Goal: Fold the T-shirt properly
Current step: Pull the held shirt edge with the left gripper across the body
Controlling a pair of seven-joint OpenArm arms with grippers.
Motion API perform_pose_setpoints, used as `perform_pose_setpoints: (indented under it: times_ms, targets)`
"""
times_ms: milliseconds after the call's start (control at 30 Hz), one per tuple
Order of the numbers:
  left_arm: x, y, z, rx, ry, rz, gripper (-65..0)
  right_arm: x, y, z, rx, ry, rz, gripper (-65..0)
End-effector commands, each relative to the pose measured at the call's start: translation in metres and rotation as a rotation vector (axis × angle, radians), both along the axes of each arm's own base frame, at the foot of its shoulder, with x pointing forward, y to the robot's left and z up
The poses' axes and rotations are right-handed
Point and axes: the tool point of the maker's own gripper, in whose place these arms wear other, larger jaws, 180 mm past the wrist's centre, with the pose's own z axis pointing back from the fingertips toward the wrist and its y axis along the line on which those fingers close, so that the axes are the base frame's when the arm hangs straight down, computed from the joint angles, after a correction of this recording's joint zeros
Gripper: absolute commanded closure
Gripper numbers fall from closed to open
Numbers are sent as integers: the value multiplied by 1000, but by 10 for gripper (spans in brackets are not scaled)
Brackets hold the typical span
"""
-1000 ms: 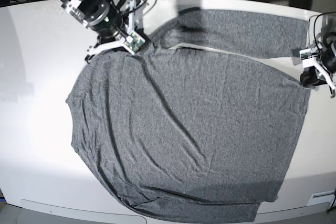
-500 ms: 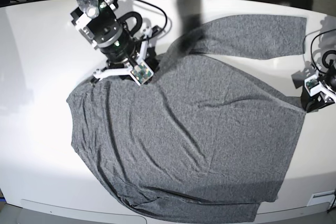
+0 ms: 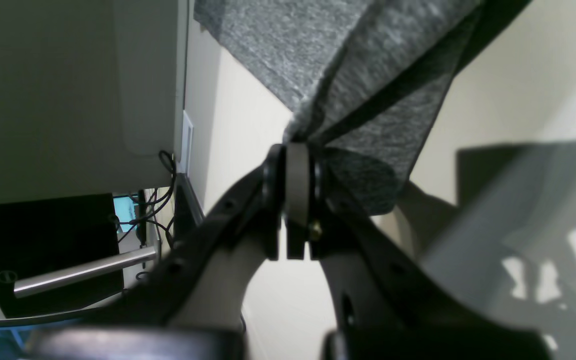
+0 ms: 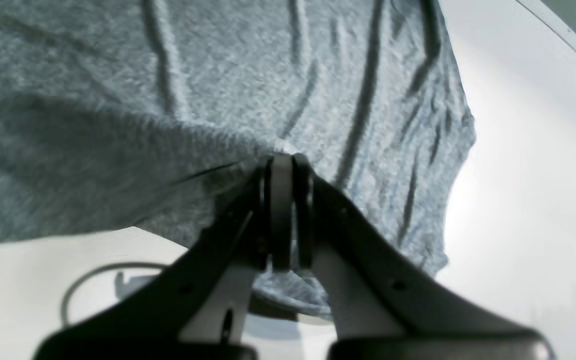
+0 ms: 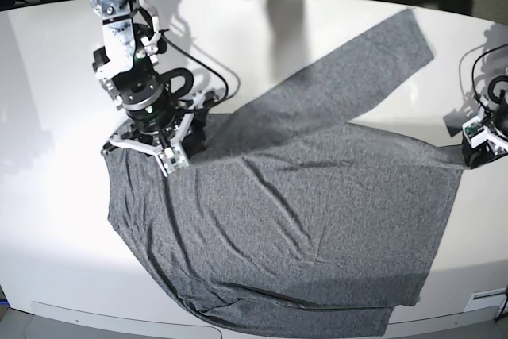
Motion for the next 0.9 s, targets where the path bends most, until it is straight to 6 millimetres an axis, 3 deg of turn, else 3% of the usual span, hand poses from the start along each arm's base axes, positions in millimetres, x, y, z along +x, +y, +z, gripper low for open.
perform_pose_setpoints:
  times_ms: [0, 267, 467, 867]
  targets:
    - [10, 8, 20, 15, -53, 0, 0, 9, -3, 16, 7, -57, -7, 0]
    - [11, 18, 17, 43, -39, 48, 0, 13, -30, 21, -5, -73, -80, 0]
    - [16, 8, 26, 14, -70, 1, 0, 19, -28, 26, 43, -86, -80, 0]
    - [31, 1, 42, -4, -117, -21, 0, 64, -42, 7, 48, -44, -119, 0]
